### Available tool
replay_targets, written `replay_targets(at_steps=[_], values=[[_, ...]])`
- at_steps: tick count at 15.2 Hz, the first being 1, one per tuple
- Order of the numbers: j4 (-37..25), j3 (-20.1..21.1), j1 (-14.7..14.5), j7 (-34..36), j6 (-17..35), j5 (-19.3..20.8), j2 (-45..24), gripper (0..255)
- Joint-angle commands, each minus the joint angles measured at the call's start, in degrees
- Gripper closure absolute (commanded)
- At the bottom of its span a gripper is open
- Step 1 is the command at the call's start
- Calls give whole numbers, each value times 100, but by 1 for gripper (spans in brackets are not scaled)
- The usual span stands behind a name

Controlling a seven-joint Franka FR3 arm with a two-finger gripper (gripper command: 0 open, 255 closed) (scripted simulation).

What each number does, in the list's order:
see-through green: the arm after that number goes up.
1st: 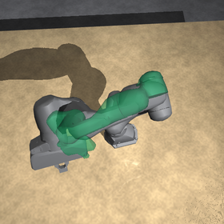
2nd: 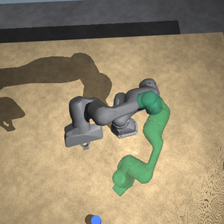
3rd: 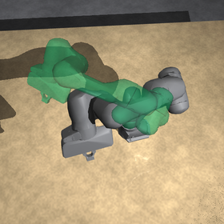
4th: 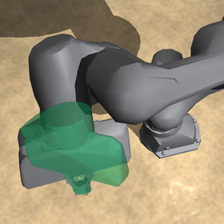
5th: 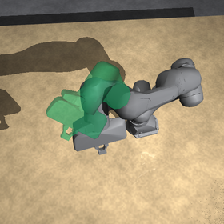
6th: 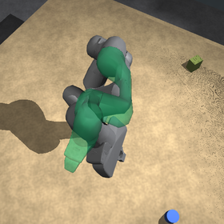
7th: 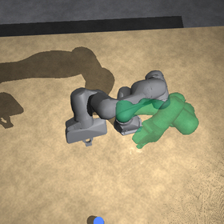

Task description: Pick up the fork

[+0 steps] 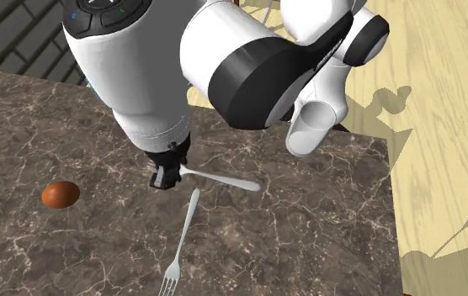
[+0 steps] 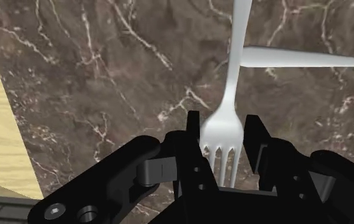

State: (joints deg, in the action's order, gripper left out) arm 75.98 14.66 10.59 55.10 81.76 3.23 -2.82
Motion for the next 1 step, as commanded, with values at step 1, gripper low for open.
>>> replay_targets(at_steps=[1], values=[[-59,-3,2,-9,-48,4,-14,255]])
